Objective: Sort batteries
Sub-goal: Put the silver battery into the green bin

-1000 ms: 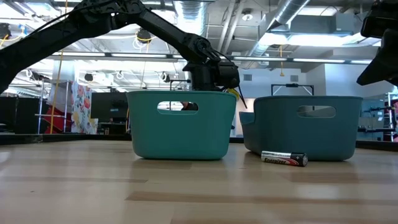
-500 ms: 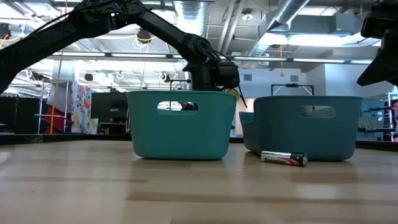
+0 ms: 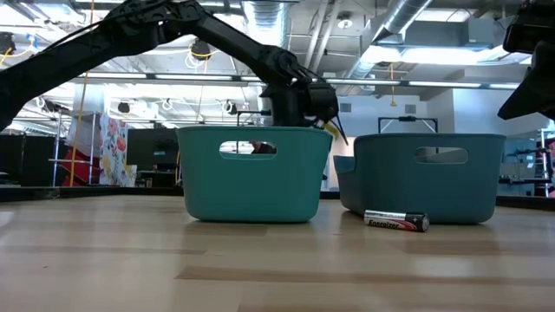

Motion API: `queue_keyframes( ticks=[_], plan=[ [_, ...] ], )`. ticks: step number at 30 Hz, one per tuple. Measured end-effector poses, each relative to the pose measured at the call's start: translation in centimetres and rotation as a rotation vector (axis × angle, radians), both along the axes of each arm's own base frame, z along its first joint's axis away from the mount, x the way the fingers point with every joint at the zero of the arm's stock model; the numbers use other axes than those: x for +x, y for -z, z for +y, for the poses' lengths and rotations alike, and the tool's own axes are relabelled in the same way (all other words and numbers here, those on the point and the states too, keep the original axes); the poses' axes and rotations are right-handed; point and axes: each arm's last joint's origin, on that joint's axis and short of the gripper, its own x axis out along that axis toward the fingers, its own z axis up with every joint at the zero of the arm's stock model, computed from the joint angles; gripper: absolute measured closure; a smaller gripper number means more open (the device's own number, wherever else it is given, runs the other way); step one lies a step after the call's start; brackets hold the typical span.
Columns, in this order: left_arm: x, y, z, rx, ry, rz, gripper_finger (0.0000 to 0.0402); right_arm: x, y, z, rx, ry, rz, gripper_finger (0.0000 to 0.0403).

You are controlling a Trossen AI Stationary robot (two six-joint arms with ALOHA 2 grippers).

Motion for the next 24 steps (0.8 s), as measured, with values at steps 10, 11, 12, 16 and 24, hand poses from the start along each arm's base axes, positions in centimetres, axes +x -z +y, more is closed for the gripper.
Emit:
queue_keyframes(
  ticks=[10,11,12,16,24],
  plan=[
    [0.3,-6.1,-0.3,0.042,-0.002,-0.035,0.0363,0.0,0.0,0.0,0.000,0.000,0.000,0.0375],
    [0.3,-6.8,-0.6,0.053,-0.001,-0.036,0.0363,0.0,0.0,0.0,0.000,0.000,0.000,0.0375],
    [0.1,-7.5,-1.0,0.068,0.003,-0.048,0.0363,0.0,0.0,0.0,0.000,0.000,0.000,0.0375],
    [-0.7,-10.2,-2.9,0.069,-0.001,-0.073,0.0363,0.0,0.0,0.0,0.002,-0.001,-0.001,0.0375],
    [-1.9,-14.7,-7.0,0.071,0.025,-0.142,0.0363,0.0,0.0,0.0,0.003,0.000,-0.002,0.0375]
  ],
)
